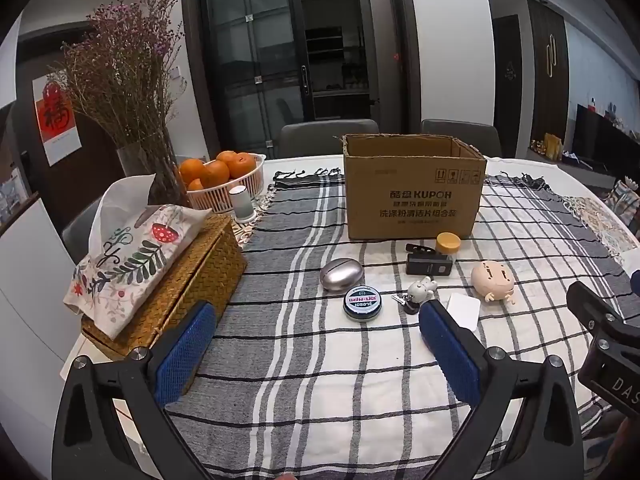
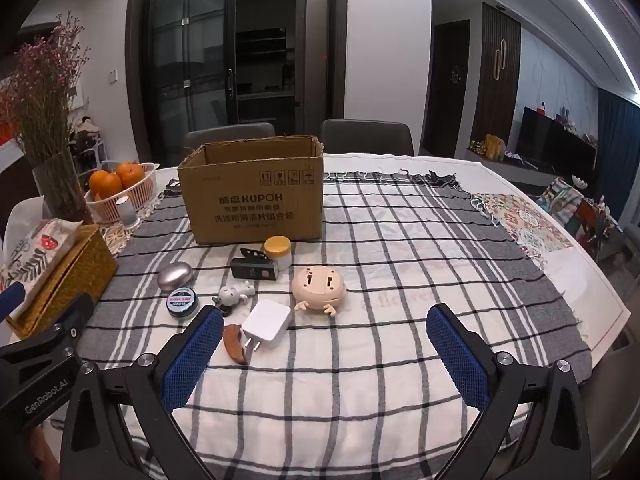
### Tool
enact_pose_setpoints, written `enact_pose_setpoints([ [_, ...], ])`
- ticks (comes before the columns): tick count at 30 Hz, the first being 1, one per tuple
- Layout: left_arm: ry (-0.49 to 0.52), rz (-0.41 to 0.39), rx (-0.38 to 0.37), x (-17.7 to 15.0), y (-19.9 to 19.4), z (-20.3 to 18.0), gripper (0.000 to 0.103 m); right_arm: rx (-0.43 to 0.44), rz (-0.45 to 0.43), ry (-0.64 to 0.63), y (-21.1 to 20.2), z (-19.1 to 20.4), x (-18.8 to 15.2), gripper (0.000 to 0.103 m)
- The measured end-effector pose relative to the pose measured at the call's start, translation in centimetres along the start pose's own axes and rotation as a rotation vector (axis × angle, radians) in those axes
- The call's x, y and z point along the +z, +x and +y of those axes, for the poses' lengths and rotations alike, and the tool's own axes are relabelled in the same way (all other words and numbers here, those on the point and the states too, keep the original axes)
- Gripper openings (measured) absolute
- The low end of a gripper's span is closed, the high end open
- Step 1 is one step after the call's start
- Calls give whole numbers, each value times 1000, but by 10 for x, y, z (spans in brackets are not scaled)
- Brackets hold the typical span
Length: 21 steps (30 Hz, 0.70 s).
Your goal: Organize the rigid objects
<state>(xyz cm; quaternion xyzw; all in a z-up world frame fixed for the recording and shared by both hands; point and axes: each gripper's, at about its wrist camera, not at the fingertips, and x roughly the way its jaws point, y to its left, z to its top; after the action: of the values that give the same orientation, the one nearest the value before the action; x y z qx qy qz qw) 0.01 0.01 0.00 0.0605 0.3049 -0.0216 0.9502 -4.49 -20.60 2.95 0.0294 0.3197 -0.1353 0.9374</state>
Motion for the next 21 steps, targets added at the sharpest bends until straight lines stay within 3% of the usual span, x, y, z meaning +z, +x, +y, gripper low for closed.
enact_pose_setpoints([
  [21,-21,-21,-14,1,-4,1,103,1,3,0,1,1,0,103],
])
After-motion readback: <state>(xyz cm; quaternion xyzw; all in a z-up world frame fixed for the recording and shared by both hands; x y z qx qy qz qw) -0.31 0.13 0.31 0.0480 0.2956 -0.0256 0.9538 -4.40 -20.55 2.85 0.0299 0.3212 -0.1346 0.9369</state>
